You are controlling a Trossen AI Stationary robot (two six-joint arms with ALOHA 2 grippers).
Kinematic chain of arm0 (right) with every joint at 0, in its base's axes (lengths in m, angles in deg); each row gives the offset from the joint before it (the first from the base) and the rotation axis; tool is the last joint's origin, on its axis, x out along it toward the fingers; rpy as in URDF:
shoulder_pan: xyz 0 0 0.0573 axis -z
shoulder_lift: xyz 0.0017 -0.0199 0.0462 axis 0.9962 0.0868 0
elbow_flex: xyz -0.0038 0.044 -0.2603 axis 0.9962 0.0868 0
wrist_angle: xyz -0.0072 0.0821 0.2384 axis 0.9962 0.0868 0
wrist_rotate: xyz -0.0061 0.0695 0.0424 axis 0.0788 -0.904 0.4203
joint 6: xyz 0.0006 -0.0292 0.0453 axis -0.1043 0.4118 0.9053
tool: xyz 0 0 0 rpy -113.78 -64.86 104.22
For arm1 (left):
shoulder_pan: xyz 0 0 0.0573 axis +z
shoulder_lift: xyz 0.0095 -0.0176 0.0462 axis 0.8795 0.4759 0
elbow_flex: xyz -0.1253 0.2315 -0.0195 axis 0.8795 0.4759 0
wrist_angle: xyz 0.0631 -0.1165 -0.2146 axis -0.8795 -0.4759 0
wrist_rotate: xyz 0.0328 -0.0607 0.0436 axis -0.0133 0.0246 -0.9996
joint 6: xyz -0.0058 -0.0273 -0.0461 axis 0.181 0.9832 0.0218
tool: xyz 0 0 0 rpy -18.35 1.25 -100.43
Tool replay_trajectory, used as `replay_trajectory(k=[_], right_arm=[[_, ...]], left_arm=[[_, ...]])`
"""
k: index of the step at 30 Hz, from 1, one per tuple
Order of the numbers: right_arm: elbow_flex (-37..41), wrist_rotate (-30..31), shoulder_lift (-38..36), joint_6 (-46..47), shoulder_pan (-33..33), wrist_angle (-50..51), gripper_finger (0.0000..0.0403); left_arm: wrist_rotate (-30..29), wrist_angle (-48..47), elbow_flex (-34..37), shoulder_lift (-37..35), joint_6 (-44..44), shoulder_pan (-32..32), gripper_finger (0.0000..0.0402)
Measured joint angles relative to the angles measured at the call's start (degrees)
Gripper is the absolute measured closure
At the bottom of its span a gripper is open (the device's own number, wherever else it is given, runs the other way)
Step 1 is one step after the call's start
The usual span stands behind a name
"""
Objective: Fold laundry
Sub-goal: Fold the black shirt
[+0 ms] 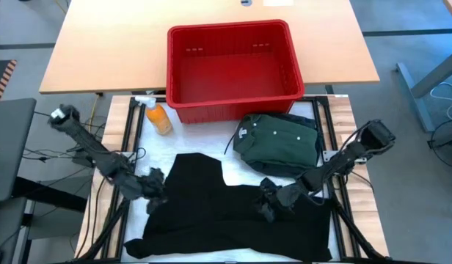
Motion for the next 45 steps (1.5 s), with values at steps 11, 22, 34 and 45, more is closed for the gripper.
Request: replay_trajectory(k=[11,22,34,45], right_arm=[[-2.7,-3.4,9.4,12.2,-2.1,0.1,0.0227],[-2.7,-3.2,9.0,15.2,-1.5,4.3,0.0229],[-3.2,0.6,-3.5,8.7,1.3,16.3,0.0298],[-6.3,1.8,-6.4,19.0,-5.5,44.8,0.0345]], left_arm=[[13.0,5.2,-0.2,25.2,-9.6,16.3,0.0312],[9.2,-3.9,-0.5,26.2,-14.7,30.4,0.0393],[4.4,-24.6,0.1,14.1,-12.8,40.3,0.0401],[4.1,-34.8,0.2,4.6,-9.5,40.8,0.0401]])
